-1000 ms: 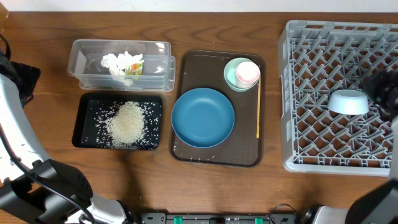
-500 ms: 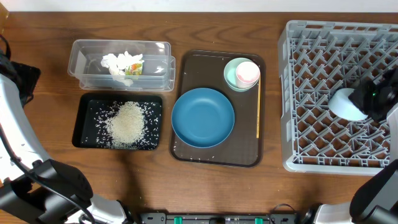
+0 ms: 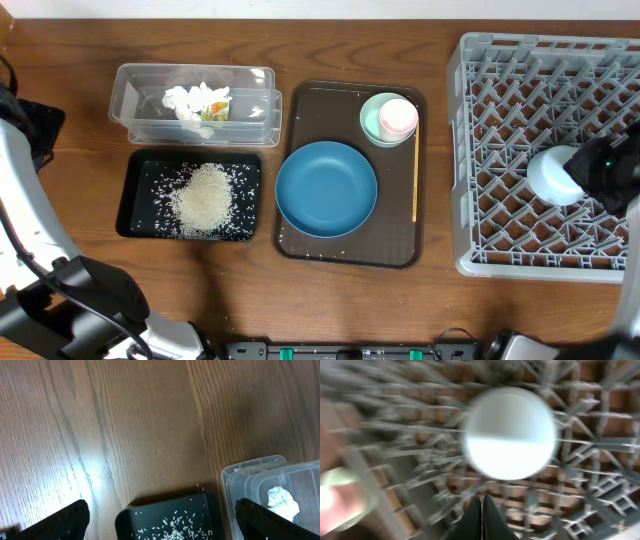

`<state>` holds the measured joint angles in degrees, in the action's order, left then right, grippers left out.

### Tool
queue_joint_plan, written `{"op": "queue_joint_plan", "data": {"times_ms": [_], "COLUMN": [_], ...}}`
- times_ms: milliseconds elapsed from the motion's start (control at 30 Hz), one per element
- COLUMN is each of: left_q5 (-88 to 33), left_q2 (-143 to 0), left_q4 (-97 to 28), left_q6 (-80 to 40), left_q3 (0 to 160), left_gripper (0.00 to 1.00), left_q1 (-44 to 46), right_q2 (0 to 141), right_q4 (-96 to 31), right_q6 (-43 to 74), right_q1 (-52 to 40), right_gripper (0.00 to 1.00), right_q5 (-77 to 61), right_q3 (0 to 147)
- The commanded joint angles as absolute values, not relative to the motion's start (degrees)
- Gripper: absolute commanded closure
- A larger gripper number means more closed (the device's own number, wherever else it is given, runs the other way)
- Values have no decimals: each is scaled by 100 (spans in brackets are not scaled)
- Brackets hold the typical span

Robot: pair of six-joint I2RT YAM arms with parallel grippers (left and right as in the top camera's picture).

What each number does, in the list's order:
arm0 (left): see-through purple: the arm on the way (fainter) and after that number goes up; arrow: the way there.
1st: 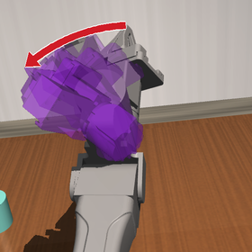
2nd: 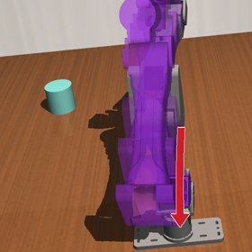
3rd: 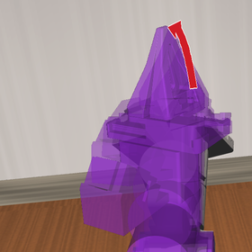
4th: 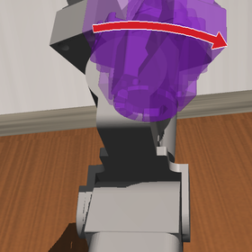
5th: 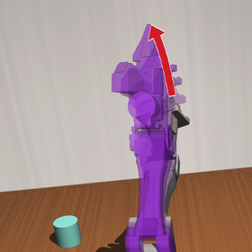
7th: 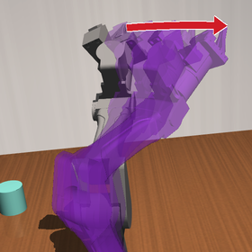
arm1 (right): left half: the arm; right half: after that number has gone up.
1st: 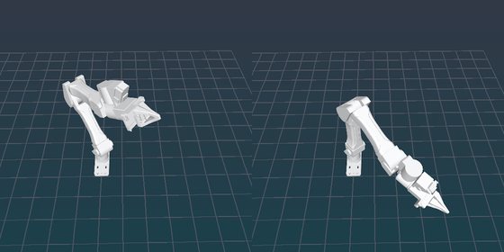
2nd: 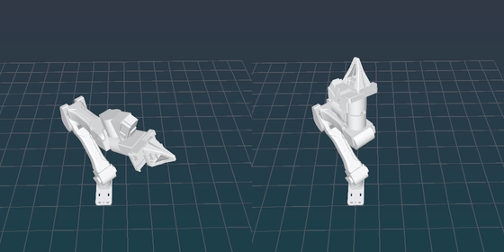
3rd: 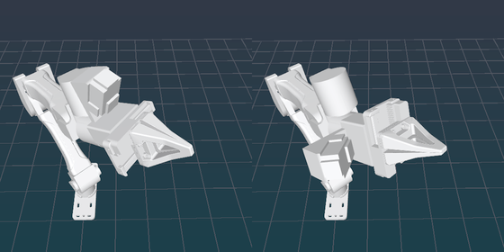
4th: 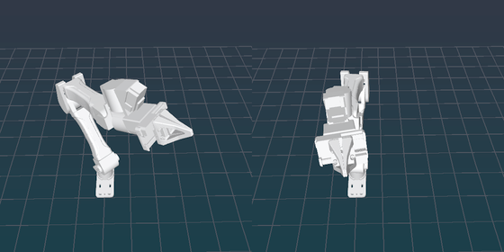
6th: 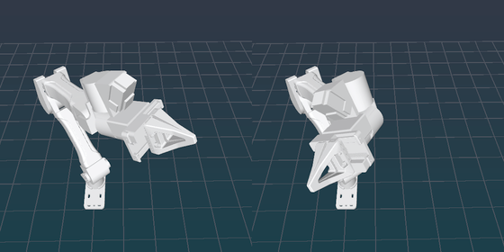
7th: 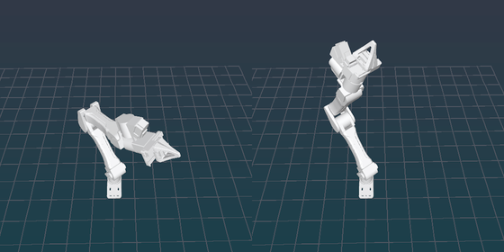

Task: Sort waste into correct bins and load items into the dishwasher rack
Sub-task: 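Release the bowl and lift the right gripper from the rack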

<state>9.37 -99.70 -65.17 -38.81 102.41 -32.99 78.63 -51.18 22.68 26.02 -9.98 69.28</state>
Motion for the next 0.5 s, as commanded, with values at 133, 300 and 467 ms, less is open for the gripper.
{"op": "queue_joint_plan", "data": {"times_ms": [133, 300, 467], "left_q5": [969, 972, 972], "left_q2": [-9998, -9998, -9998], "left_q4": [-6532, -6532, -6532], "left_q6": [-3865, -3865, -3865], "left_q3": [10254, 10254, 10254], "left_gripper": [5, 5, 5], "left_q1": [-3321, -3321, -3321], "right_q2": [6982, 7032, 7380], "right_q4": [-4788, -4508, -4394], "right_q6": [2290, 2285, 2290], "right_q1": [2047, 873, -1035], "right_gripper": [67, 57, 47], "right_q5": [-3669, -3433, -1852], "right_q3": [6954, 6954, 6954]}}
